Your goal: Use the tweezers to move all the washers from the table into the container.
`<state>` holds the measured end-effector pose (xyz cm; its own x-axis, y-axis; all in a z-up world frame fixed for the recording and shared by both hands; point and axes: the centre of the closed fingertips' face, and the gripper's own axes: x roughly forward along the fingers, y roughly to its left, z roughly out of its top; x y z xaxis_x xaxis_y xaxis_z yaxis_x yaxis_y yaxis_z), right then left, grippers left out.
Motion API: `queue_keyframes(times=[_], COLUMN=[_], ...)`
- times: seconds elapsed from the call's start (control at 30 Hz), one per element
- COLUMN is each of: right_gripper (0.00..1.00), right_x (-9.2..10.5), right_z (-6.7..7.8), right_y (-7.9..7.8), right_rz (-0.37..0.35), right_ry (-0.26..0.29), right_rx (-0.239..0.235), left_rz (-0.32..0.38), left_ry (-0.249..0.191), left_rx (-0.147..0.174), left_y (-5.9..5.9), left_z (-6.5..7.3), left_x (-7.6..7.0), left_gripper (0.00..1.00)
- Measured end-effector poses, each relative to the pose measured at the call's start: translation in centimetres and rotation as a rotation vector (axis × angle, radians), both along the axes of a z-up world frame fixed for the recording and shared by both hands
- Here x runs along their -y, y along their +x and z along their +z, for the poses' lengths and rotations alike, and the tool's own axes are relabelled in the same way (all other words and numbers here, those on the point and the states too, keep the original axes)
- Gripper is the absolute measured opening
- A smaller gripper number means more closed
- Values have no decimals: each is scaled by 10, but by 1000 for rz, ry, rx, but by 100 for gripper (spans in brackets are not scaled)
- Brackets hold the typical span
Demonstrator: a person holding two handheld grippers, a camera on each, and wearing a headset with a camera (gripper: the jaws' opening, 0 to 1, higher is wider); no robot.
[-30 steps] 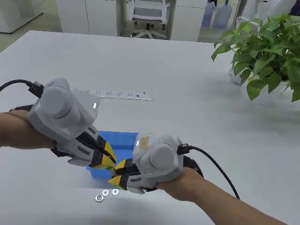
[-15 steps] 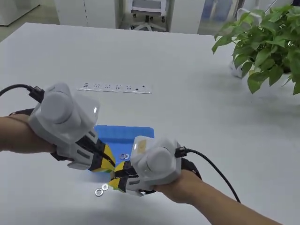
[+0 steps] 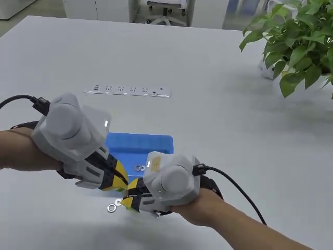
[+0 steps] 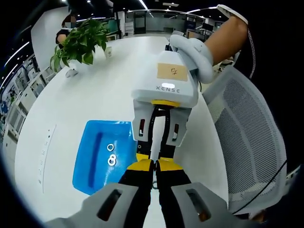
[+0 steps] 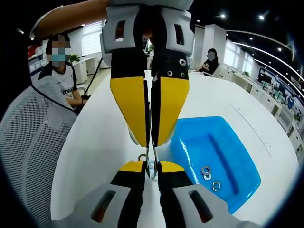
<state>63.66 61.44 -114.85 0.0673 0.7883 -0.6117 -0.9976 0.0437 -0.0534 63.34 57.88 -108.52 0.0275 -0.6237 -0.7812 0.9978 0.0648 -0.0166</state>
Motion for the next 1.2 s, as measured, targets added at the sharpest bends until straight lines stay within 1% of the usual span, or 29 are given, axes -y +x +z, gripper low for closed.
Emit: queue_keyframes(times=[0.13, 0.4, 0.47, 0.57, 0.6, 0.77, 0.93, 1.03, 1.1, 1.13, 1.2], right_gripper=[12, 12, 12, 12, 12, 12, 12, 12, 12, 12, 12], right_x=[-1, 0, 0, 2, 2, 3, 3, 3, 3, 3, 3], right_z=[-1, -1, -2, -2, -2, -1, -2, -2, -1, -1, -1], right_y=[2, 3, 3, 2, 1, 2, 3, 3, 3, 3, 2], right_rz=[-3, -7, -9, 4, 6, 2, -2, -5, -8, -9, -12], right_ry=[4, 5, 5, -8, -10, -9, -4, -4, -4, -4, -2], right_rx=[-4, -3, -1, 26, 28, 36, 31, 36, 35, 41, 46], left_rz=[4, 5, -3, -22, -26, -38, -40, -40, -53, -61, -69], left_ry=[-9, -13, -15, -17, -18, -11, -13, -15, -15, -15, -15], left_rx=[0, -4, -4, -2, -2, 0, -4, -6, -5, 0, -2], left_y=[1, 2, 2, 1, 1, 1, 1, 2, 1, 1, 0], left_z=[0, 0, 0, 0, 0, 0, 0, 0, 0, 0, 0], left_x=[0, 1, 2, 4, 5, 5, 5, 5, 5, 5, 5], left_gripper=[6, 6, 6, 6, 6, 6, 6, 6, 6, 6, 6])
